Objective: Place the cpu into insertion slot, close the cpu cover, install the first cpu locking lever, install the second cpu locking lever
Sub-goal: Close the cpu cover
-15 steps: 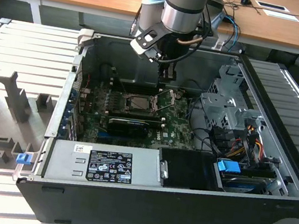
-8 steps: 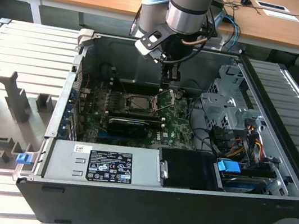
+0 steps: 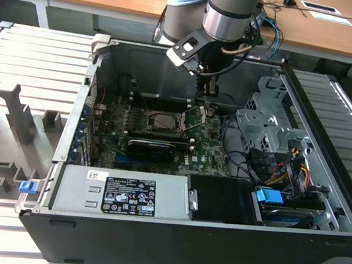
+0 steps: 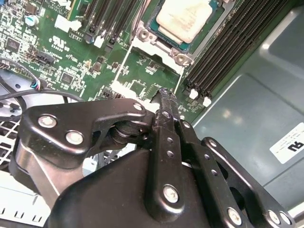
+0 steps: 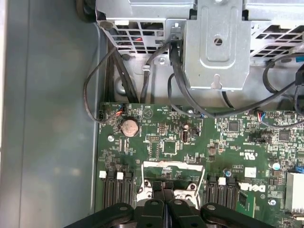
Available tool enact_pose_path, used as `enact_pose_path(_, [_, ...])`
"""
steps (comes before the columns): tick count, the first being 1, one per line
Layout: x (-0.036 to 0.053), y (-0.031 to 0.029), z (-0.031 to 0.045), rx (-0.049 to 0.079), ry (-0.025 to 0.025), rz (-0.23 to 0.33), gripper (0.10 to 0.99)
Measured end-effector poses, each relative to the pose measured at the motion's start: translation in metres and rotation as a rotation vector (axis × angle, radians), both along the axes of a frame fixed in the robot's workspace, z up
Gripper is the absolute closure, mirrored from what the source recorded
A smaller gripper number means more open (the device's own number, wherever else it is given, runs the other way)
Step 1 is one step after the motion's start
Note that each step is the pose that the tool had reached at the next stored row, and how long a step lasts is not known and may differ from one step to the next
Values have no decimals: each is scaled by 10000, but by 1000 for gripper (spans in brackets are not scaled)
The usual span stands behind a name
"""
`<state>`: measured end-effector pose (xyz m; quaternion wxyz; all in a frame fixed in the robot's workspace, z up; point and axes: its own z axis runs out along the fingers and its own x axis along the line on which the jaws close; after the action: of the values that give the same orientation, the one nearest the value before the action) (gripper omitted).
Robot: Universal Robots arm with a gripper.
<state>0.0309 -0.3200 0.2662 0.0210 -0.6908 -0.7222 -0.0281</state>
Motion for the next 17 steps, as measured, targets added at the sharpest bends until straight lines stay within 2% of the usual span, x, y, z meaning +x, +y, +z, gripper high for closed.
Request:
enact_pose_path(5, [66,0,-20,-5,0,7,980])
enact_pose_path(7, [87,0,-59,-71,-1,9,980])
enact_pose_path(8, [122,0,-79,-75,-3,8,980])
enact_pose_path(9, [214,0,-91,-73,-3,10,980])
enact_pose_path(10, [239,0,-98,-80,-4,9,980])
enact_pose_path(11, [265,0,-114,-140,-3,9,980])
enact_pose_path(13, [384,0,-135,-149,-3,10,980])
enact_pose_path(17, [397,-6,-219,-151,0,6,980])
